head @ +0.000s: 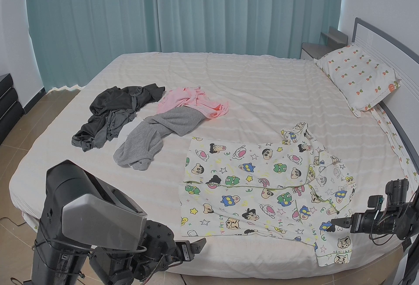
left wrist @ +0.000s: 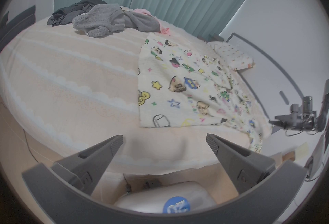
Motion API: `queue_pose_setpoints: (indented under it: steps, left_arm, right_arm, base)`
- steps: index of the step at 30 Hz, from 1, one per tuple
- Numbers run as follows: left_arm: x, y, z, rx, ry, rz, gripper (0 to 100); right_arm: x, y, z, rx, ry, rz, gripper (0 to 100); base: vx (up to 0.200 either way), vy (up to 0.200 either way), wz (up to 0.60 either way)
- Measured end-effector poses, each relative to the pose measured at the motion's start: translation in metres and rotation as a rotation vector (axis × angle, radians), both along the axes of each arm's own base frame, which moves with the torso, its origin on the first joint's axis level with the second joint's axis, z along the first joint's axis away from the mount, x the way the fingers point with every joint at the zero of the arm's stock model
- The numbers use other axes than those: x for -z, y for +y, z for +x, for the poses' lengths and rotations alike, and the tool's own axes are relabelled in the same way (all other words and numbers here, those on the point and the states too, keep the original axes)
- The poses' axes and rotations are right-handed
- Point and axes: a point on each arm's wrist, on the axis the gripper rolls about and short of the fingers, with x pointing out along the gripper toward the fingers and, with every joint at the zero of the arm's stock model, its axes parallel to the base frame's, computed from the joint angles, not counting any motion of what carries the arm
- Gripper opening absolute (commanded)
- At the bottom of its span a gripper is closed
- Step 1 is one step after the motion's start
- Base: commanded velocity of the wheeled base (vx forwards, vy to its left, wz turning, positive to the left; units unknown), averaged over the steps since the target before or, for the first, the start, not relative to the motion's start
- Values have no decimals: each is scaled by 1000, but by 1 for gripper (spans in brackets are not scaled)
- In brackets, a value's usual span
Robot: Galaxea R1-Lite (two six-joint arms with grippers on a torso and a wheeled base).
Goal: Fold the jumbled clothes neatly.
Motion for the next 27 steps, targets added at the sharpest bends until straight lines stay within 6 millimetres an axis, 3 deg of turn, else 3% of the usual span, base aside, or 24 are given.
queue_pose_setpoints:
  steps: [11,24,25,27]
  left_arm:
    - [6,-12,46,-12,-55,33,100]
    - [10,-19,55,10,-20,78,100]
    - [9,-20,56,11,-21,79,0]
    - [9,-22,59,12,-23,80,0]
  right_arm:
    - [0,0,0,-2,2,2,100]
    - [0,0,0,-3,2,4,100]
    - [0,0,0,-3,2,3,100]
    - [0,0,0,-3,2,5,100]
  base:
    - [0,0,0]
    - [0,0,0]
    - [0,0,0]
    - [0,0,0]
